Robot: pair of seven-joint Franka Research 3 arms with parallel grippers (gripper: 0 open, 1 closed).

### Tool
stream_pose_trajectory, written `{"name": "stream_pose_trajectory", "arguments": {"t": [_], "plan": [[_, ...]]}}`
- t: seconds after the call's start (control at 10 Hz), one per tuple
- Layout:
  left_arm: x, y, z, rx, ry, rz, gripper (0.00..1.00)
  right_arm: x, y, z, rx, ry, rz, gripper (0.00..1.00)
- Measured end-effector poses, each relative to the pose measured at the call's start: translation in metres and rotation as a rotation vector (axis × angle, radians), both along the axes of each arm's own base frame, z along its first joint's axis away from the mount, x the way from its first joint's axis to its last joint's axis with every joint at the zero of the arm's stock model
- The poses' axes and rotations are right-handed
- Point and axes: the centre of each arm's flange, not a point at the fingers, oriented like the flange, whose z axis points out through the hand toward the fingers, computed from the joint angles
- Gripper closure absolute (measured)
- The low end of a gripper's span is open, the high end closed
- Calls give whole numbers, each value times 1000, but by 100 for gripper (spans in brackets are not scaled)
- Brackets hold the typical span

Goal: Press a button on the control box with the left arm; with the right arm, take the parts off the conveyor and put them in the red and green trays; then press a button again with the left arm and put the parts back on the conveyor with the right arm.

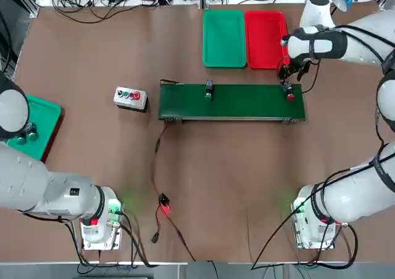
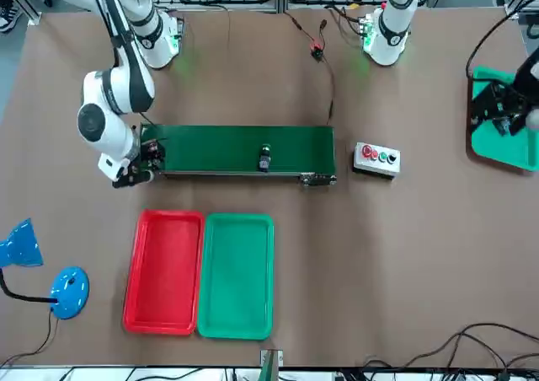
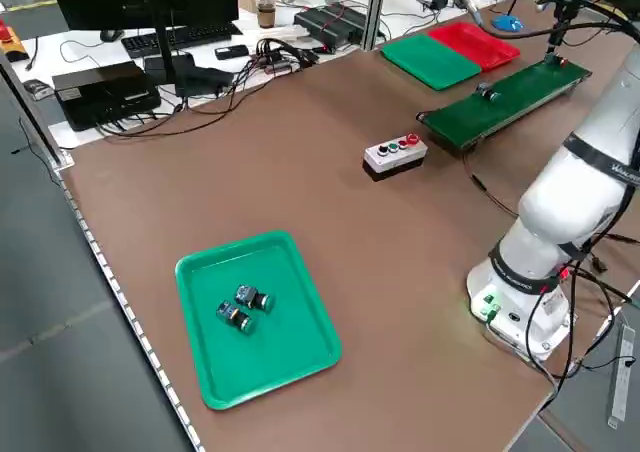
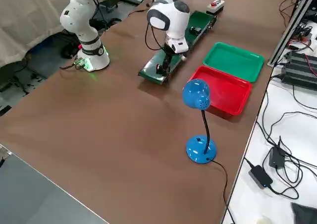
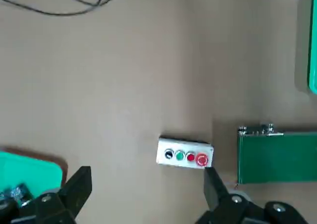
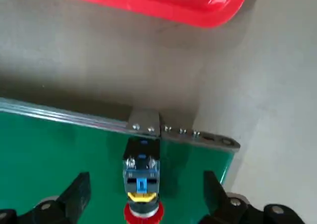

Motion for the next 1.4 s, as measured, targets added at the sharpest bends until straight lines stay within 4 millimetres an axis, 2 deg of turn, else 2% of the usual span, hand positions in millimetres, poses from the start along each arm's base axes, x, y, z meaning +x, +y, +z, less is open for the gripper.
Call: {"name": "stream_pose_trajectory", "arguments": {"t": [0.3,0.6,0.7,0.8,0.9,1.0,1.1,1.4], "plan": [[-1,-4,-3,1,10,-8,0,-17,-3,-21,4,-28,2,0],[0,-7,-9,1,19,-13,0,-17,-1,-22,5,-35,5,4],[1,-7,-10,1,20,-13,0,-17,-1,-22,5,-35,6,11],[2,-6,-11,1,21,-11,0,-17,-1,-22,6,-35,7,30],[2,-4,-12,1,22,-7,0,-17,-1,-22,6,-35,7,41],[3,-3,-12,1,24,-3,0,-17,-1,-22,6,-35,7,45],[3,-2,-14,1,26,-1,0,-17,0,-22,6,-35,7,63],[7,-3,-20,2,37,-2,0,-15,0,-19,7,-45,6,67]]}}
